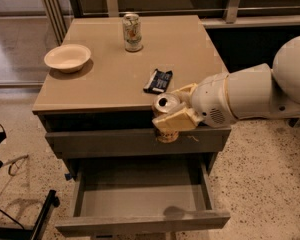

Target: Pick orange can from middle drawer and place on counter

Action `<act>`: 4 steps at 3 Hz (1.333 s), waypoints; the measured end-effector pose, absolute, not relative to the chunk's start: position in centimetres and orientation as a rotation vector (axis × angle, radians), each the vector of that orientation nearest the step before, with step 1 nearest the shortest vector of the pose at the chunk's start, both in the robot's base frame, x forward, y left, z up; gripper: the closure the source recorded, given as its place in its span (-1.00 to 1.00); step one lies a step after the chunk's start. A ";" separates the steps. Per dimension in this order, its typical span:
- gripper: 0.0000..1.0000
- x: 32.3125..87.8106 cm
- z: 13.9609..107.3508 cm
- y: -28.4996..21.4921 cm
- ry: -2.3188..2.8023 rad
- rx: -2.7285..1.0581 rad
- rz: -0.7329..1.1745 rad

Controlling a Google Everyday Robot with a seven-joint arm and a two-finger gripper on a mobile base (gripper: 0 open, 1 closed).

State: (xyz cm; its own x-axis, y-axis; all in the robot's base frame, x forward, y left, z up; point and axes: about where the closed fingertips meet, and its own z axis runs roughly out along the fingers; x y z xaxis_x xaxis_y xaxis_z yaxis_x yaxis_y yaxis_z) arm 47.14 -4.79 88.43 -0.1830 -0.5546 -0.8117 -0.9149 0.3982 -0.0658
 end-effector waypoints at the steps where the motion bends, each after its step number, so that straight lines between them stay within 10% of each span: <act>1: 1.00 47.1 88.4 -4.8 1.861 -1.265 0.572; 4: 1.00 57.1 89.3 -11.0 2.040 -1.058 0.514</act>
Offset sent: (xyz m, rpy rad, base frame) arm 0.0488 -0.0327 0.0107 -0.0120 0.0680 -0.1273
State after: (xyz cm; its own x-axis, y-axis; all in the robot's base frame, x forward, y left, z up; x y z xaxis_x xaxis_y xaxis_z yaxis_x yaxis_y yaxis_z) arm 57.13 -10.98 89.26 -0.3618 -0.5096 -0.7807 -0.8186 0.5744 0.0044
